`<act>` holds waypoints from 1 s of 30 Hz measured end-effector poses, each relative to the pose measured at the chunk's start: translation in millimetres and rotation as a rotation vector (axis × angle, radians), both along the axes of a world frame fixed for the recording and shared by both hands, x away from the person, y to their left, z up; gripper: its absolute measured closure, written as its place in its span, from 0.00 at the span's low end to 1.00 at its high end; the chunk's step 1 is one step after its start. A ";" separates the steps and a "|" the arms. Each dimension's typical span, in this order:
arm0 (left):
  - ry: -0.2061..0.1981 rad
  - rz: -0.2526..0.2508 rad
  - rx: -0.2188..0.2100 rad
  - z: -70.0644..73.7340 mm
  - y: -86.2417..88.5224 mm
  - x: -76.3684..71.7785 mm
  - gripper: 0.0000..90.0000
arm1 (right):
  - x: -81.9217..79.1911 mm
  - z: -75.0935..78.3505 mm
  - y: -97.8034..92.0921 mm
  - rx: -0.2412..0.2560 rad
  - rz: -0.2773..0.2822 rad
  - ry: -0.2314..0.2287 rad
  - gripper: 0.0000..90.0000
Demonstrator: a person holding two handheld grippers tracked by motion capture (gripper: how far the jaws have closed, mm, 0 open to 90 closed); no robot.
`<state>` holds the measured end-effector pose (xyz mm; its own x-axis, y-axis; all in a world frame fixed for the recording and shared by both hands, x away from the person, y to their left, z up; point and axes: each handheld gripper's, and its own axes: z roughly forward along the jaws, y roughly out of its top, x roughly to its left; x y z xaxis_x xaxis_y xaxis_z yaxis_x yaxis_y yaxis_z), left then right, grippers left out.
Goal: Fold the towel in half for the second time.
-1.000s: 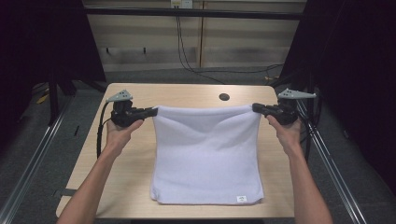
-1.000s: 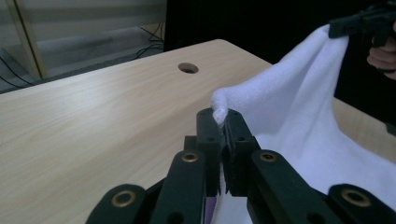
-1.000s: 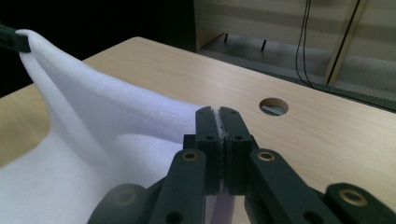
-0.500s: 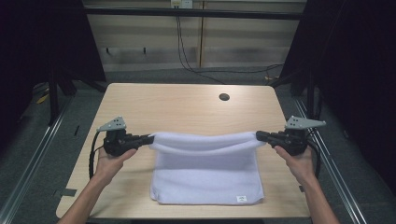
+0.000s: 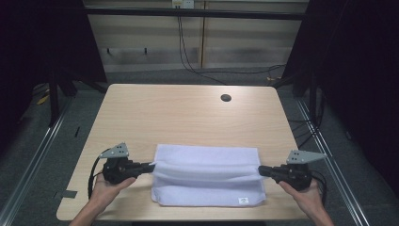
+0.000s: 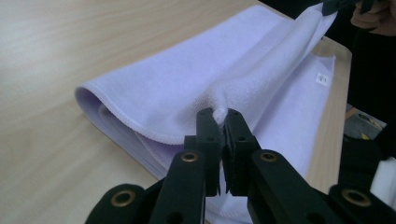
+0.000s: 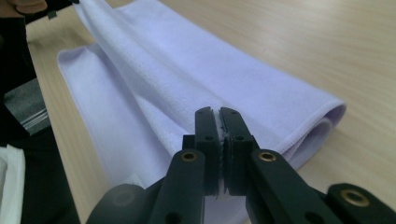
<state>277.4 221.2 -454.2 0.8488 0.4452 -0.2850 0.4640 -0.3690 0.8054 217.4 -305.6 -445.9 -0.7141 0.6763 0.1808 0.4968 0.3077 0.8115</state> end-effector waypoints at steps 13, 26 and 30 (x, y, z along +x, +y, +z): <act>0.094 -0.096 0.116 -27.3 -1.4 -27.3 0.93 | -33.4 -29.7 7.8 -0.093 0.056 0.116 0.86; 0.081 0.006 0.085 -27.3 7.6 -21.7 0.58 | -37.5 -38.3 3.1 -0.083 -0.015 0.141 0.59; 0.033 0.136 -0.003 -19.3 22.1 -10.5 0.48 | -35.7 -25.2 -9.8 0.026 -0.133 0.031 0.50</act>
